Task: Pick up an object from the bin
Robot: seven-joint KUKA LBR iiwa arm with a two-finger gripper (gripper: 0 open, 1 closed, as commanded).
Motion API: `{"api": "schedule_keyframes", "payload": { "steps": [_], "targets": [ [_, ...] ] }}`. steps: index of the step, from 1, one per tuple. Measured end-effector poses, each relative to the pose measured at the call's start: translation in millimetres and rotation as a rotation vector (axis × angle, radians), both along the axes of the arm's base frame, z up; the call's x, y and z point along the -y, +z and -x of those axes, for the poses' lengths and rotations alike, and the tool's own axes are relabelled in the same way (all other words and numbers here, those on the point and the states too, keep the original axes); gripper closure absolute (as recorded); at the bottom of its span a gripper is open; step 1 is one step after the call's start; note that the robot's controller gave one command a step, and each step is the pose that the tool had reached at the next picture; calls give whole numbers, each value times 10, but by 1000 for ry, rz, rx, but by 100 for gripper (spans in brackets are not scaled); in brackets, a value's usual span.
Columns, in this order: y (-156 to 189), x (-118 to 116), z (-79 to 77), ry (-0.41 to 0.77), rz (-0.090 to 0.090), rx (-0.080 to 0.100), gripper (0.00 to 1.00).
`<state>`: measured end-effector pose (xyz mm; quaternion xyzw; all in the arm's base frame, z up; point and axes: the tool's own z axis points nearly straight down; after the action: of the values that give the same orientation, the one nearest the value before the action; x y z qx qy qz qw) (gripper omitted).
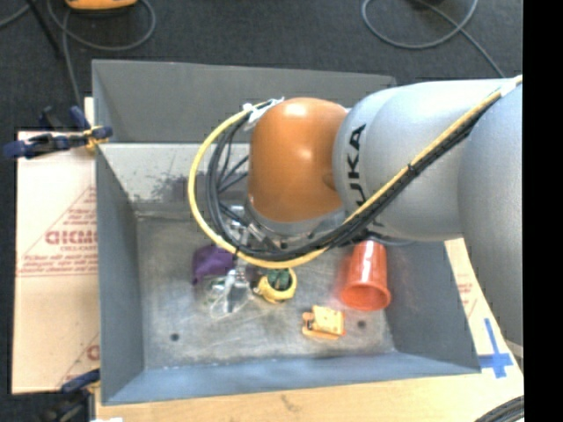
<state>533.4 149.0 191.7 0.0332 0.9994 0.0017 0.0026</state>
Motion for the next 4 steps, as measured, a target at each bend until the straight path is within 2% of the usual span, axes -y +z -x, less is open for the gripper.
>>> {"api": "schedule_keyframes", "payload": {
  "steps": [1,2,3,4],
  "targets": [
    [-1103,379,284,40,-5,23,100],
    [-1103,379,284,38,-5,23,100],
    [-794,536,389,114,4,-7,100],
    [-185,541,25,61,3,-5,100]
  ]
}}
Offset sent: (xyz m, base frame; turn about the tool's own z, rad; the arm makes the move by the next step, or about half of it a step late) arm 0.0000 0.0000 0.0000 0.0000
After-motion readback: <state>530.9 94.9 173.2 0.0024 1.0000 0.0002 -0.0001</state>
